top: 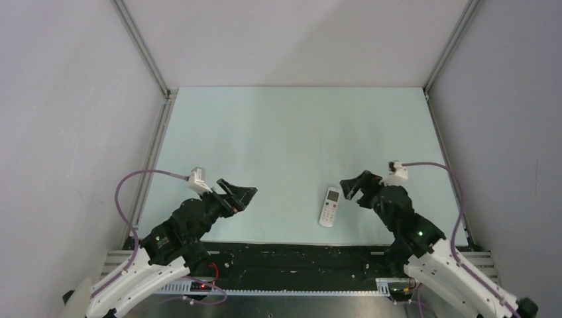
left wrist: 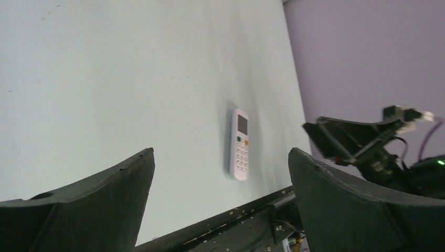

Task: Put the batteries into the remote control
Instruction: Reset both arms

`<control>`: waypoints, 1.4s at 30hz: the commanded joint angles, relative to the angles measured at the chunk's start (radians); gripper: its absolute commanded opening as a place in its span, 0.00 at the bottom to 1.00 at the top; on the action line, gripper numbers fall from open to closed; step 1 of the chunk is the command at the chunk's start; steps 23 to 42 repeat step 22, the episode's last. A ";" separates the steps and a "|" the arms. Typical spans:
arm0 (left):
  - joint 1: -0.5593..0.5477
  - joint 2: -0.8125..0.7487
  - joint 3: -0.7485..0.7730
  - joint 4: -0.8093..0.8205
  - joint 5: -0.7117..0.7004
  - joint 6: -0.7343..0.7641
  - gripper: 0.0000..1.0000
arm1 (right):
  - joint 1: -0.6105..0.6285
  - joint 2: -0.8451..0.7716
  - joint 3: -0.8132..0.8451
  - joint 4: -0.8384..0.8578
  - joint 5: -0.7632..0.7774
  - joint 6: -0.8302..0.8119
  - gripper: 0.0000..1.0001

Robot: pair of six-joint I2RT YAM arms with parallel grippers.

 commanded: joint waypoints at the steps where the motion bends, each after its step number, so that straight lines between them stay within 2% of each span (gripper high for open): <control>1: 0.002 0.013 -0.013 -0.050 -0.061 0.047 1.00 | -0.081 -0.202 -0.029 -0.212 -0.028 -0.008 0.93; 4: 0.002 0.002 -0.024 -0.074 -0.088 0.049 1.00 | -0.089 -0.371 -0.043 -0.286 0.004 0.000 0.93; 8: 0.002 -0.019 -0.038 -0.083 -0.115 0.043 1.00 | -0.083 -0.487 -0.071 -0.313 0.032 0.035 0.94; 12: 0.002 -0.030 -0.044 -0.086 -0.121 0.029 1.00 | -0.083 -0.477 -0.068 -0.314 0.059 0.047 0.99; 19: 0.001 -0.027 -0.042 -0.090 -0.079 0.049 1.00 | -0.084 -0.402 -0.048 -0.312 0.052 0.043 0.99; 42: 0.002 -0.054 -0.047 -0.092 -0.088 0.044 1.00 | -0.084 -0.406 -0.046 -0.314 0.048 0.045 1.00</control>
